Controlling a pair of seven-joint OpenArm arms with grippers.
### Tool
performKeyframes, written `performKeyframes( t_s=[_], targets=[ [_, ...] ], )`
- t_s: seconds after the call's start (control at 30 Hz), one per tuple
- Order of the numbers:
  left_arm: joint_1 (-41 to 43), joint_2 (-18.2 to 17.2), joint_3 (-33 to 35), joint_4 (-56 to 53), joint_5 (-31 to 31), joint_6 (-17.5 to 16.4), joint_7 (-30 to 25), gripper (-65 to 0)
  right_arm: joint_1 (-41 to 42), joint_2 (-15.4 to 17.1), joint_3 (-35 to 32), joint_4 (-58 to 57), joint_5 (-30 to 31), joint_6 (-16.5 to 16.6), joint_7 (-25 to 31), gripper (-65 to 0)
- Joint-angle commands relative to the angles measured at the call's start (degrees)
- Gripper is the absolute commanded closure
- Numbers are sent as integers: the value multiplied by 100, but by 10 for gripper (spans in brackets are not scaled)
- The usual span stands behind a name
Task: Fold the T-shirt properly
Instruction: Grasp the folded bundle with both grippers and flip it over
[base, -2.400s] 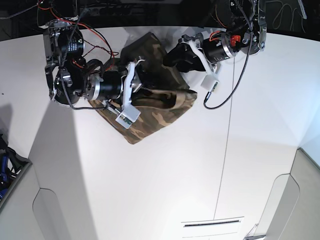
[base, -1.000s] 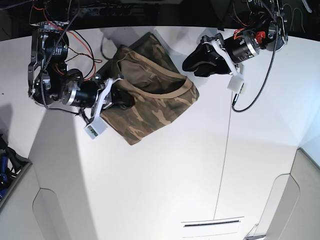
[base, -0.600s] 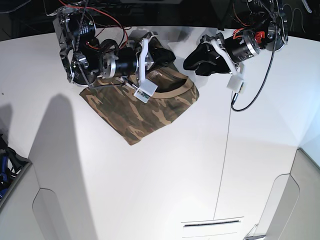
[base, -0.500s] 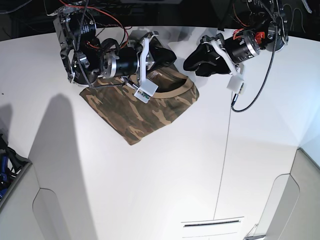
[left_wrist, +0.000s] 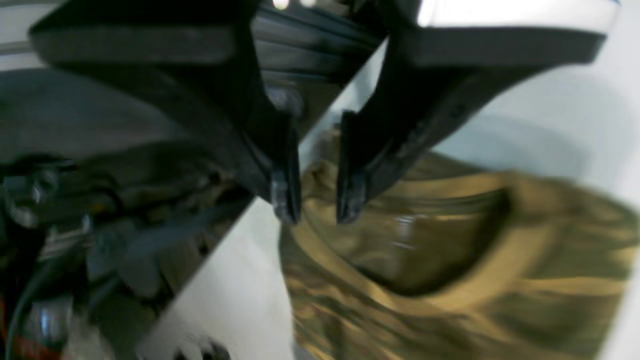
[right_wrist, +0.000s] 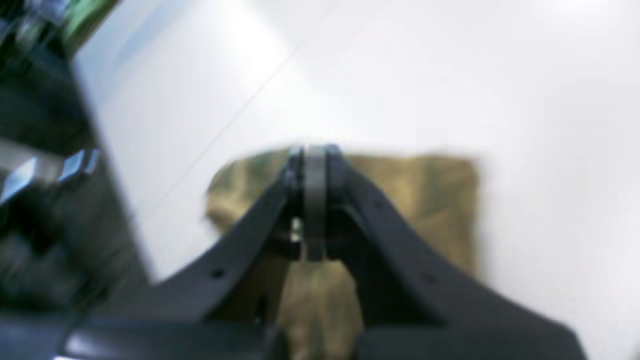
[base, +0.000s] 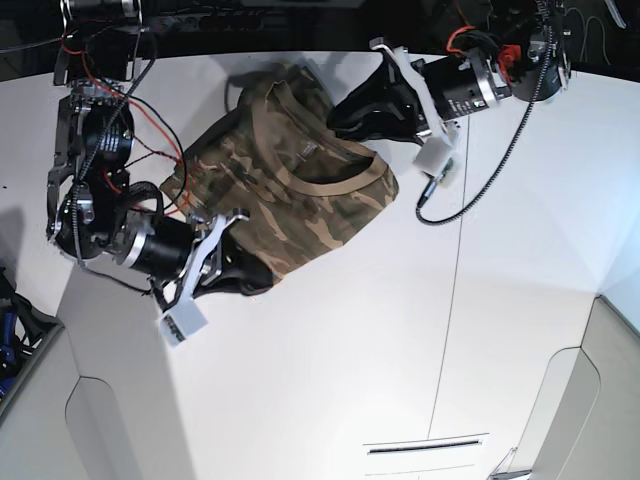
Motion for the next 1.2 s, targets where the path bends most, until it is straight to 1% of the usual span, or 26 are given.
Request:
performKeyframes(
  t_s=[0.0, 0.07, 0.13, 0.23, 0.3, 0.33, 0.4, 0.5, 0.57, 0.67, 0.73, 0.83, 0.93, 1.07, 1.17],
  targets=[
    [-7, -2, 186, 101, 46, -73, -208, -133, 153, -9, 57, 37, 9, 42, 229, 0],
    [-9, -2, 610, 98, 592, -73, -516, -133, 269, -13, 68, -114, -162, 39, 433, 0],
    [-11, 0, 1038, 72, 1209, -73, -894, -128, 404, -13, 50, -387, -188, 39, 645, 0],
    [-13, 13, 1646, -79, 2111, -73, -1421, -43, 682, -15, 37, -994, -223, 42, 1014, 0],
    [-48, 15, 1974, -267, 2553, -73, -1696, -20, 911, -15, 33, -1499, -221, 42, 1187, 0],
    [-103, 15, 2105, -404, 2691, -48, -1775, -20, 1047, -26, 22, -1775, -225, 42, 1250, 0],
    [-249, 13, 2295, -721, 2883, 170, -1888, -20, 1294, -87, 0, -2304, -247, 46, 1268, 0],
    [-525, 17, 2420, -1244, 2944, 446, -1952, -20, 1604, -229, -103, -3032, -365, 111, 1270, 0],
    [-669, 15, 2422, -1528, 2944, 505, -1950, -20, 1759, -302, -306, -3429, -487, 133, 1276, 0],
    [-811, 13, 2422, -1792, 3108, 520, -1943, -20, 1928, -313, -885, -3901, -739, 131, 1447, 0],
    [-855, 9, 2404, -1878, 3298, 522, -1932, -20, 1993, -310, -1300, -4072, -997, 129, 1589, 0],
    [-850, 9, 2186, -1919, 3445, 522, -1794, -20, 2017, -280, -1799, -4142, -1285, 127, 1596, 0],
    [-852, 7, 1770, -1923, 3442, 522, -1646, -20, 2006, -155, -2061, -4142, -1290, 125, 1593, 0],
    [-955, -4, 1058, -1928, 3434, 527, -1661, -20, 2006, 116, -2085, -4140, -1132, 85, 1493, 0],
    [-1257, -4, 682, -2061, 3434, 719, -1827, -20, 2002, 354, -2081, -4140, -776, 87, 1276, 0]
  ],
)
